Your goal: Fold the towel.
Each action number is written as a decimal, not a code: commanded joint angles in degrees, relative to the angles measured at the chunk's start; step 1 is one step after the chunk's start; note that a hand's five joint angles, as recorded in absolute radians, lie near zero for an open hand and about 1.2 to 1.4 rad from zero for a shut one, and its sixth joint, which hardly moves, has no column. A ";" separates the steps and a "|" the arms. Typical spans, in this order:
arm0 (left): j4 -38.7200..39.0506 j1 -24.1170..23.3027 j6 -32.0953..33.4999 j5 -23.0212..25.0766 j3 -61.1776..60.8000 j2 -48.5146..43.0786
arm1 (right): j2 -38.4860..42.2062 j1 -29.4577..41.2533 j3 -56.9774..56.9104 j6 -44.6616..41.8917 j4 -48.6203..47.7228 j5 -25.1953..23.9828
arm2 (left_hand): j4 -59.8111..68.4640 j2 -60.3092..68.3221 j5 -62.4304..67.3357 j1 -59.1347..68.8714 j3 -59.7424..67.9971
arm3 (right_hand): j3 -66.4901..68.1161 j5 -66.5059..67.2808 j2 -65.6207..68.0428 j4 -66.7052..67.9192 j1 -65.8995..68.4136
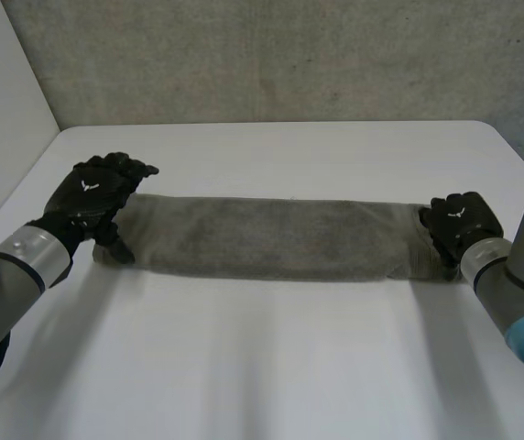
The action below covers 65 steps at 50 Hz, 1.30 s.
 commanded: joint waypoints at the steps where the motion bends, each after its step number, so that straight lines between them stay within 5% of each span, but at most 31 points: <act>1: 2.90 0.07 -0.30 -0.08 -2.67 -0.85 | 5.57 -0.88 -0.76 -0.32 -4.15 -0.19 | 0.60 0.75 0.72 0.37 1.07 | 4.30 3.15 4.52 3.83 4.58; 6: 3.69 -0.02 -0.30 -0.08 -3.11 -1.03 | 7.69 -1.84 -1.47 -0.94 -4.25 -0.37 | 0.77 0.92 0.88 0.54 1.23 | 5.65 4.50 5.86 5.18 5.93; 8: 3.69 -0.11 -0.30 -0.08 -3.20 -1.03 | 7.95 -2.72 -1.91 -1.20 -4.33 0.15 | 0.60 0.75 0.72 0.37 1.07 | 34.37 33.23 34.59 33.90 34.66; 9: 3.69 -0.11 -0.30 -0.08 -3.20 -1.03 | 7.95 -2.72 -1.91 -1.20 -4.33 0.16 | 0.60 0.75 0.72 0.37 1.07 | 34.58 33.43 34.79 34.11 34.86; 10: 3.69 -0.11 -0.30 -0.08 -3.20 -1.03 | 7.69 -3.16 -2.17 -1.12 -4.33 0.59 | 0.60 0.75 0.72 0.37 1.07 | 57.00 55.86 57.22 56.53 57.29; 22: 3.69 -0.11 -0.30 0.00 -3.28 -0.76 | 3.29 -13.09 -3.75 -4.63 -1.70 1.12 | 0.60 0.75 0.72 0.37 1.07 | 57.23 56.08 57.45 56.76 57.51; 30: 3.69 -0.11 -1.00 -0.08 -3.20 -0.32 | -2.42 -15.91 -10.87 -17.38 -2.75 10.79 | 0.77 0.92 0.88 0.54 1.23 | 57.23 56.08 57.45 56.76 57.51; 33: 3.69 -0.11 -1.00 -0.08 -3.20 -0.32 | -3.47 -9.84 -13.95 -17.90 -3.28 11.14 | 0.77 0.92 0.88 0.54 1.23 | 57.23 56.08 57.45 56.76 57.51; 38: 3.78 -0.11 -1.00 -0.08 -3.20 -0.41 | -2.07 10.77 -18.51 -16.32 -3.89 8.43 | 0.77 0.92 0.88 0.54 1.23 | 57.23 56.08 57.45 56.76 57.51; 41: 3.78 -0.02 -1.00 -0.08 -3.11 -0.41 | -0.66 15.21 -18.96 -16.94 -4.68 7.01 | 0.77 0.92 0.88 0.54 1.23 | 57.23 56.08 57.45 56.76 57.51; 46: 4.57 -0.02 -1.00 -0.08 -3.20 -0.41 | 9.50 29.16 -22.99 -18.43 -7.85 1.66 | 0.77 0.92 0.88 0.54 1.23 | 57.23 56.08 57.45 56.76 57.51; 55: 4.74 0.07 -1.00 0.00 -3.72 -0.67 | 23.32 31.99 -29.41 -22.83 0.49 1.13 | 0.77 0.92 0.88 0.54 1.23 | 57.23 56.08 57.45 56.76 57.51; 65: 5.97 -0.11 -0.91 0.00 -4.43 -0.94 | 24.57 31.99 -29.77 -20.81 1.11 0.86 | 0.77 0.92 0.88 0.54 1.23 | 57.23 56.08 57.45 56.76 57.51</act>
